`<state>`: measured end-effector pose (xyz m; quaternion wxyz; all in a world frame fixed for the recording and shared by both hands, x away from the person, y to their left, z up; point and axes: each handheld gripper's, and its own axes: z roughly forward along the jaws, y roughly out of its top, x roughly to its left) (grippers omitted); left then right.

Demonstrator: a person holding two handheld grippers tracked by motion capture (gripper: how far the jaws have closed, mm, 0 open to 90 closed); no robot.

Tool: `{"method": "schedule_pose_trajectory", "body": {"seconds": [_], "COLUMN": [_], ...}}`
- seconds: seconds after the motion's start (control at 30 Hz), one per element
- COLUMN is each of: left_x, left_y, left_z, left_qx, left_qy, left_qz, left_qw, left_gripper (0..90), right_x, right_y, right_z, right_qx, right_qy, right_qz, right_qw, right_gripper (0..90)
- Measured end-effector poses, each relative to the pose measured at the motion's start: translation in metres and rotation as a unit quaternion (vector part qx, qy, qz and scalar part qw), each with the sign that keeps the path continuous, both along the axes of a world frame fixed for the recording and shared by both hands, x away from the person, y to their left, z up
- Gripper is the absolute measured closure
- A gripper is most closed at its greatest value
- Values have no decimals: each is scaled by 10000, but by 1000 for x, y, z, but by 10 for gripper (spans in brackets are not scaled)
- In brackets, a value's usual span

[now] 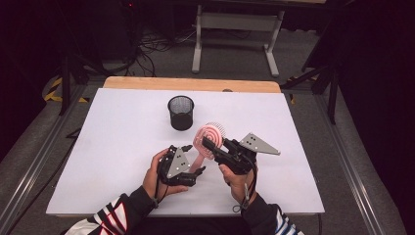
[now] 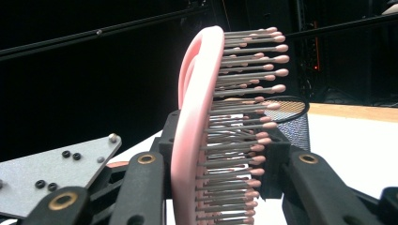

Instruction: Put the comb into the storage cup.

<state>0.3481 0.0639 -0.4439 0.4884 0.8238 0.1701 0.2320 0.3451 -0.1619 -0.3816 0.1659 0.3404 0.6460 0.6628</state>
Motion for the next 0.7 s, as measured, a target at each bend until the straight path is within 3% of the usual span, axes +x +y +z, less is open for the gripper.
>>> {"method": "schedule_pose_trajectory", "body": {"seconds": [0.17,0.23,0.47,0.7], "left_x": [1,2,7,8], "left_y": [22,31,67,82], "left_z": [2,4,10,10], "left_qx": [-84,-97,-326,-337], "left_qy": [80,-2,-5,-42], "left_qz": [-181,-170,-87,-36], "left_qw": [9998,9998,9994,9994], "left_gripper": [134,119,108,103], "right_x": [0,0,0,1], "right_y": [-5,-7,-15,-20], "right_z": [1,2,4,5], "right_qx": [-46,-78,-144,-192], "right_qy": [-38,-78,-173,-264], "right_qz": [-30,-58,-137,-201], "right_qw": [10000,9999,9997,9993], "right_gripper": [631,631,632,631]}}
